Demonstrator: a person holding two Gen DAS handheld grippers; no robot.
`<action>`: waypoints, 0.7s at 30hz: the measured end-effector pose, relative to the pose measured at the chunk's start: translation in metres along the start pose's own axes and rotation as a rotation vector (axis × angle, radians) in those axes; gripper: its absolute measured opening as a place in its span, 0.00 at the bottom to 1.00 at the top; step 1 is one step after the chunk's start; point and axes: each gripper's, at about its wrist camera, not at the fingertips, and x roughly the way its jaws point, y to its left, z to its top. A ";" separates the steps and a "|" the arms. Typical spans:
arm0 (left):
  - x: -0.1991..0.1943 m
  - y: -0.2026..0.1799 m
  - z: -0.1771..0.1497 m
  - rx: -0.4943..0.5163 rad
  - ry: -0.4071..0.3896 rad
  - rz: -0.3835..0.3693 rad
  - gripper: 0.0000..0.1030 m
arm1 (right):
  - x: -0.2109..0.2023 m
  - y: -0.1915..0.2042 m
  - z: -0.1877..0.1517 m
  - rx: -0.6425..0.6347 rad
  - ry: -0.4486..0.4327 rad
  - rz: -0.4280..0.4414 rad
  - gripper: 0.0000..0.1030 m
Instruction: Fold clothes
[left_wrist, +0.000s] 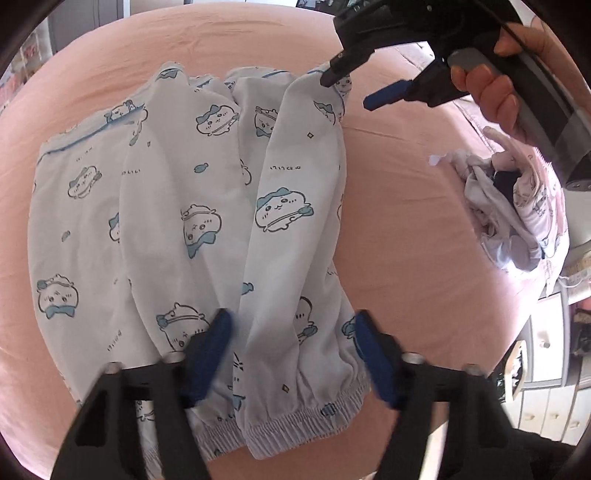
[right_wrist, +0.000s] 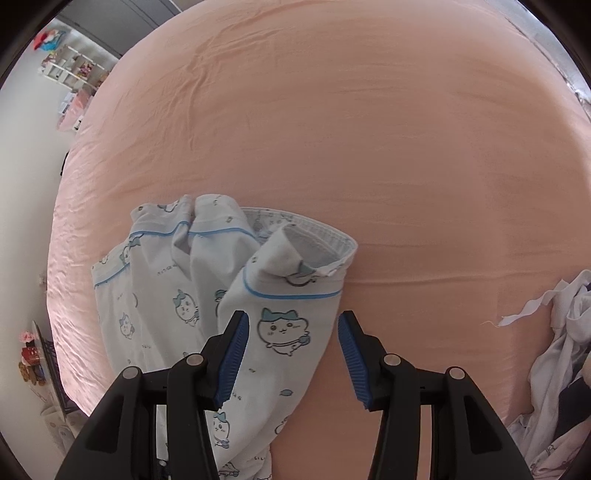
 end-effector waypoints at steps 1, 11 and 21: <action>-0.001 -0.001 -0.001 0.004 -0.001 -0.006 0.37 | 0.002 -0.003 0.000 0.010 0.007 0.004 0.49; -0.006 -0.033 -0.002 0.051 -0.014 -0.091 0.08 | -0.004 -0.015 -0.001 0.016 0.022 0.039 0.49; -0.005 -0.069 -0.006 0.108 0.025 -0.177 0.08 | 0.001 -0.010 -0.008 -0.004 0.071 0.057 0.49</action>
